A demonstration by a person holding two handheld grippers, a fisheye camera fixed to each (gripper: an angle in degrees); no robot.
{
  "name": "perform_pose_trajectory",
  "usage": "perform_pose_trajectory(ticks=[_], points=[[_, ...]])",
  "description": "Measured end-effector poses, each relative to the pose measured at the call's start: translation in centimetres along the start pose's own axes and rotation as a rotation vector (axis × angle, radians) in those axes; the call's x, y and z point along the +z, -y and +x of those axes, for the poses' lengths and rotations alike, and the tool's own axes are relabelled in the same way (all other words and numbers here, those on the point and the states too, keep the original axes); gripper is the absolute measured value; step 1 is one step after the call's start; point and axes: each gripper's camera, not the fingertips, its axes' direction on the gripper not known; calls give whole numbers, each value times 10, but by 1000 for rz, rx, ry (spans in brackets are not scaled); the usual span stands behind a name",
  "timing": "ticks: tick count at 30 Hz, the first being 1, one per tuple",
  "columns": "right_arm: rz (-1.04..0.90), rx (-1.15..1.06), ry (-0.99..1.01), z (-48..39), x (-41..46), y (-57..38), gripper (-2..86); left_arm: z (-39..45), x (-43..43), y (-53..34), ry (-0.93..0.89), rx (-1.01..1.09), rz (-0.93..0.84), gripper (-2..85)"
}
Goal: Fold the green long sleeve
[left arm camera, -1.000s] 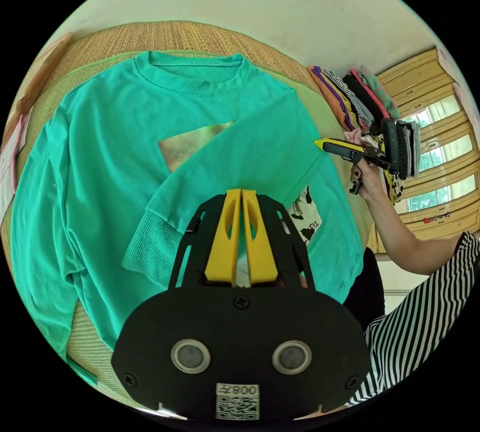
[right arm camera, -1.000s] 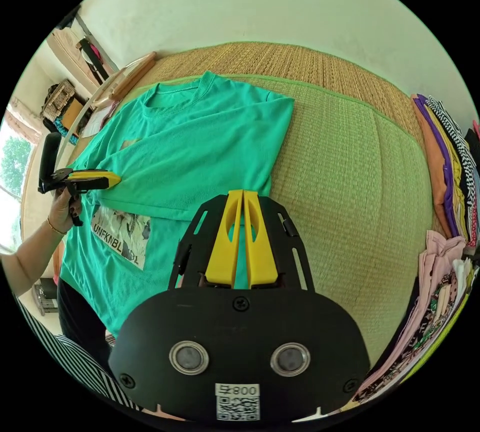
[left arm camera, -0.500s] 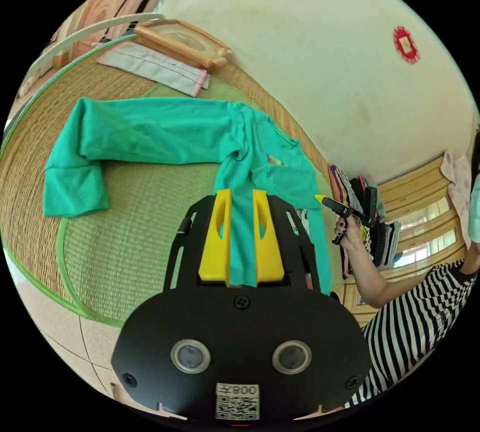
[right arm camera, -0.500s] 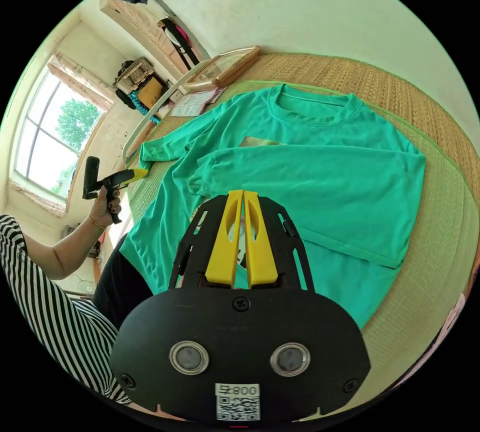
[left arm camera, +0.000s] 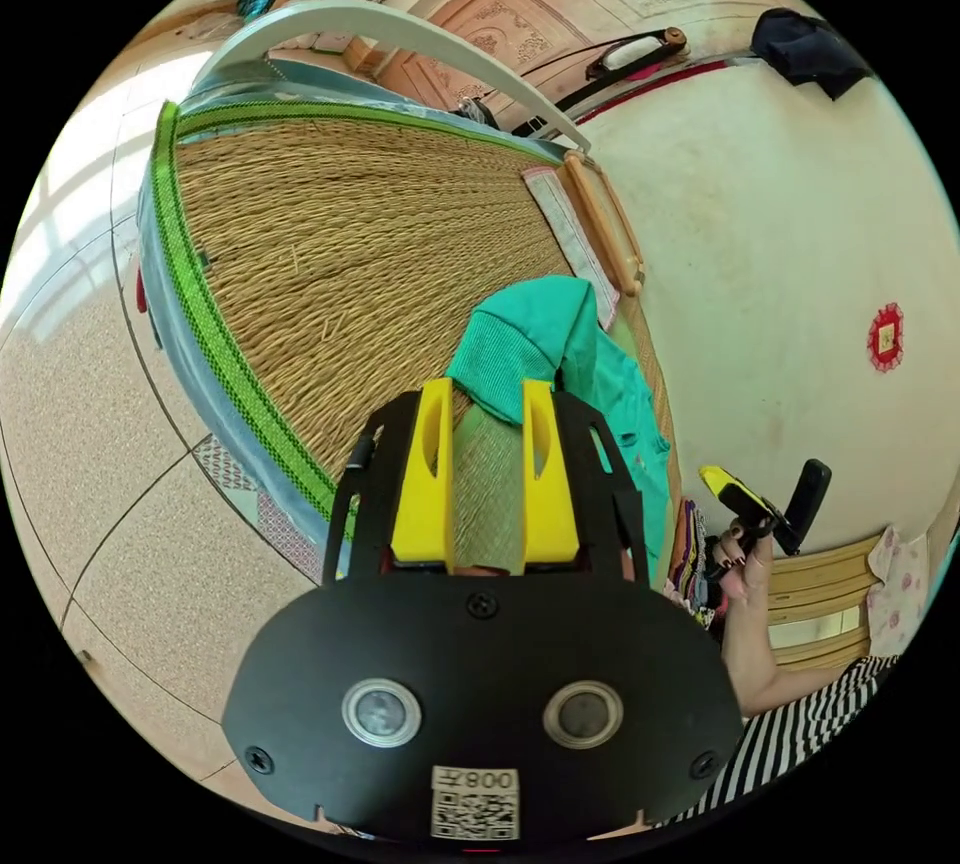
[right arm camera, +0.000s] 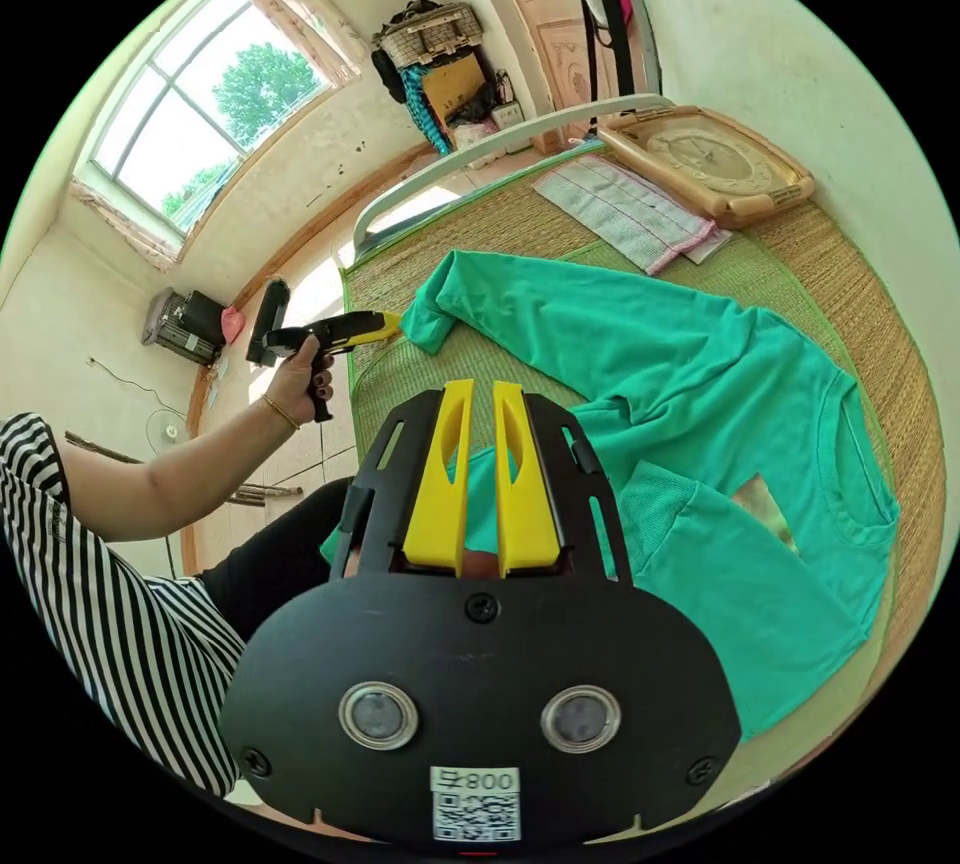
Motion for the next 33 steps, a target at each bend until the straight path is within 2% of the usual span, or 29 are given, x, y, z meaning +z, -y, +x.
perform_pose_trajectory(ticks=[5,12,18,23,26,29,33], points=[[-54,-36,-3,-26,28,39,42,-7,-26,8,47,63,-44,36],[-71,-14,20,-37,48,66,41,-12,-70,6,4,78,-36,18],[-39,-12,51,-41,46,98,55,10,-125,8,-164,134,67,11],[108,-35,122,-40,-5,138,80,106,-160,30,-317,435,19,9],[159,-50,117,-41,-29,155,83,172,-165,31,-332,615,-53,10],[168,-60,103,-42,-39,166,87,227,-162,20,-321,751,-134,10],[126,-155,31,-51,-39,175,102,270,-151,5,-367,830,-236,10]])
